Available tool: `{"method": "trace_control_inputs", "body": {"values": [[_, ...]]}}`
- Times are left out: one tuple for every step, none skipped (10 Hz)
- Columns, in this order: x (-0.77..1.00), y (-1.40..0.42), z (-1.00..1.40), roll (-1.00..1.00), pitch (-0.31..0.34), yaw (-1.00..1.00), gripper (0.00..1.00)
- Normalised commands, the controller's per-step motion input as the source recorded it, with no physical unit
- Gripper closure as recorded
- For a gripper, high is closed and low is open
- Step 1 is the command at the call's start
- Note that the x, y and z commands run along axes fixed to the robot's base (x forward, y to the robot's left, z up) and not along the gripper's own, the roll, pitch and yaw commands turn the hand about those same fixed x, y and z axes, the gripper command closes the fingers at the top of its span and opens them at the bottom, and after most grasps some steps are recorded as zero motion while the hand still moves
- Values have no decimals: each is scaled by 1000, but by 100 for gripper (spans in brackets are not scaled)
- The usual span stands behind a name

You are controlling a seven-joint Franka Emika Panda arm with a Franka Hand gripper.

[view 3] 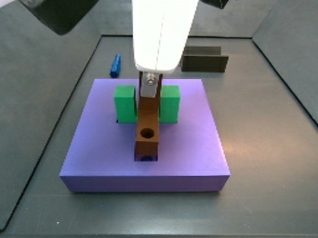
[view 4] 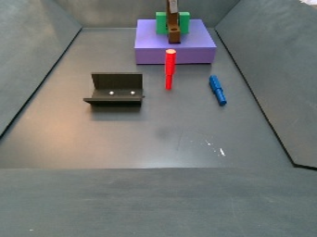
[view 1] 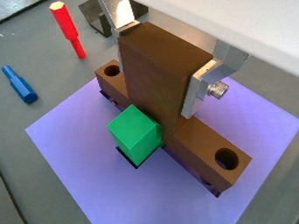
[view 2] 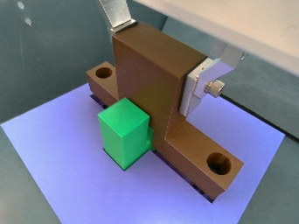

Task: Pick up the brown object. Move up. Place the brown object on the fixture. Regrasp the brown object. Move to above the board. Insert the brown object.
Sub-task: Insert the brown object.

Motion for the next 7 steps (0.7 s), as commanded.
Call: {"method": "trace_control_inputs", "body": {"values": [[-9,14,-166,3,-3,-9,100],[0,0,-174,13,-10,0,100],[-29,0,-166,51,-16,0,100],[0,-20,-160,43,-13,3,100],[0,-20,-231,41,-20,0,100],[14,-26,-300,59,-33,0,100],[49,-163,-220,67,-24,0,100]]}}
